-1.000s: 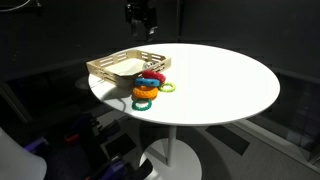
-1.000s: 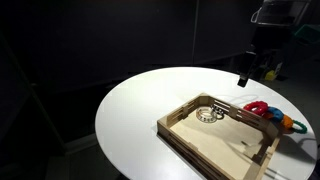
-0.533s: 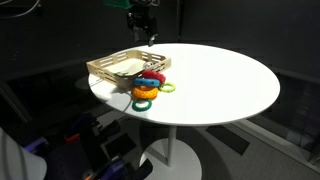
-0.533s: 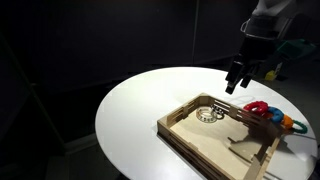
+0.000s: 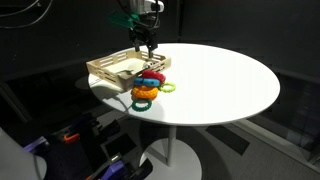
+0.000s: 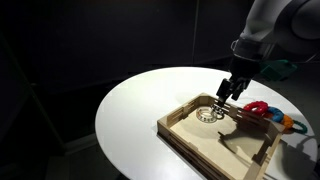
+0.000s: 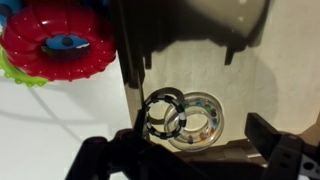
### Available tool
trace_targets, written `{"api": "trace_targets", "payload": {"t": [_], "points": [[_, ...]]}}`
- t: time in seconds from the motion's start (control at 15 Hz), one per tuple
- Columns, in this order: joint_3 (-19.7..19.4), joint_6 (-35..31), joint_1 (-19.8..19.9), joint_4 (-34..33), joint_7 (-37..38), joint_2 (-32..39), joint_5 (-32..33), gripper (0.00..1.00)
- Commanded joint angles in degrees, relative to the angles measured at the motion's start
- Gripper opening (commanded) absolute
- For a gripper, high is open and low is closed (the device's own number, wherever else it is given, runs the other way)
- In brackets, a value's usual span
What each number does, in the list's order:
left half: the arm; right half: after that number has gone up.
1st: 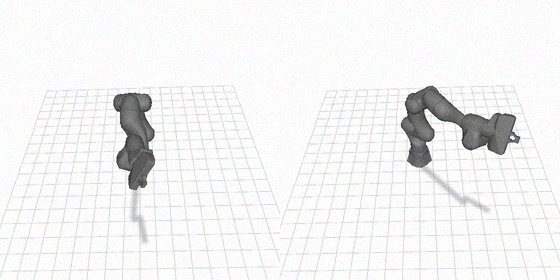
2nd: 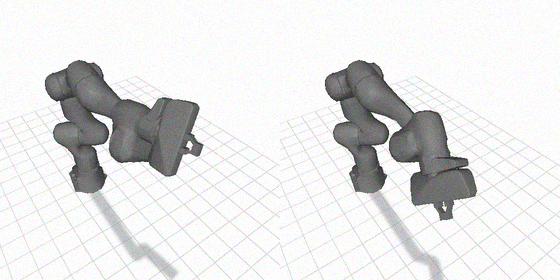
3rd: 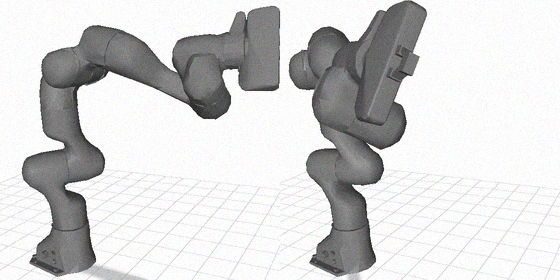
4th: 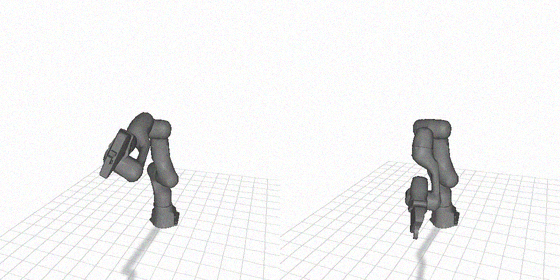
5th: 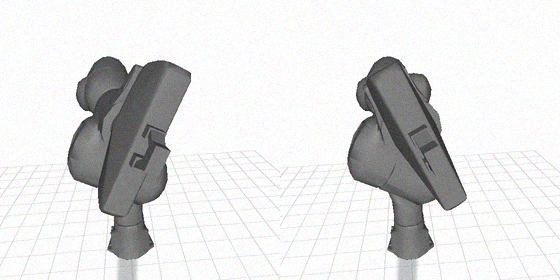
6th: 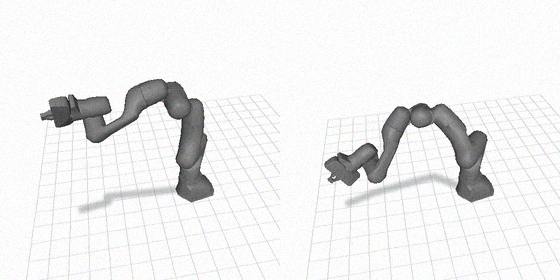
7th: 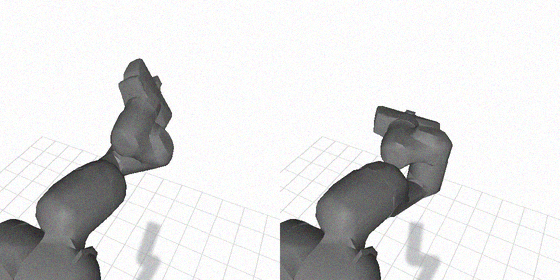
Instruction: Remove the black and white ring from the wooden tray and put it on the table on the rings pile
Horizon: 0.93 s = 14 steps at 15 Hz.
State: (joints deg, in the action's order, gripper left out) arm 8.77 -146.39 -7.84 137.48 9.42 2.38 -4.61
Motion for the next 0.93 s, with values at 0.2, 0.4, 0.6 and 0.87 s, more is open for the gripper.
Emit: {"api": "trace_targets", "payload": {"t": [0.2, 0.4, 0.6, 0.87], "points": [[-0.1, -6.7, -0.5, -0.8, -0.3, 5.2, -0.6, 1.00], [0.1, -8.6, -0.6, -1.0, -0.5, 7.1, -1.0, 1.00], [0.2, -10.0, -1.0, -1.2, -0.3, 8.8, -1.0, 1.00], [0.2, -10.8, -1.8, -1.5, 0.1, 10.0, -0.5, 0.79]]}}
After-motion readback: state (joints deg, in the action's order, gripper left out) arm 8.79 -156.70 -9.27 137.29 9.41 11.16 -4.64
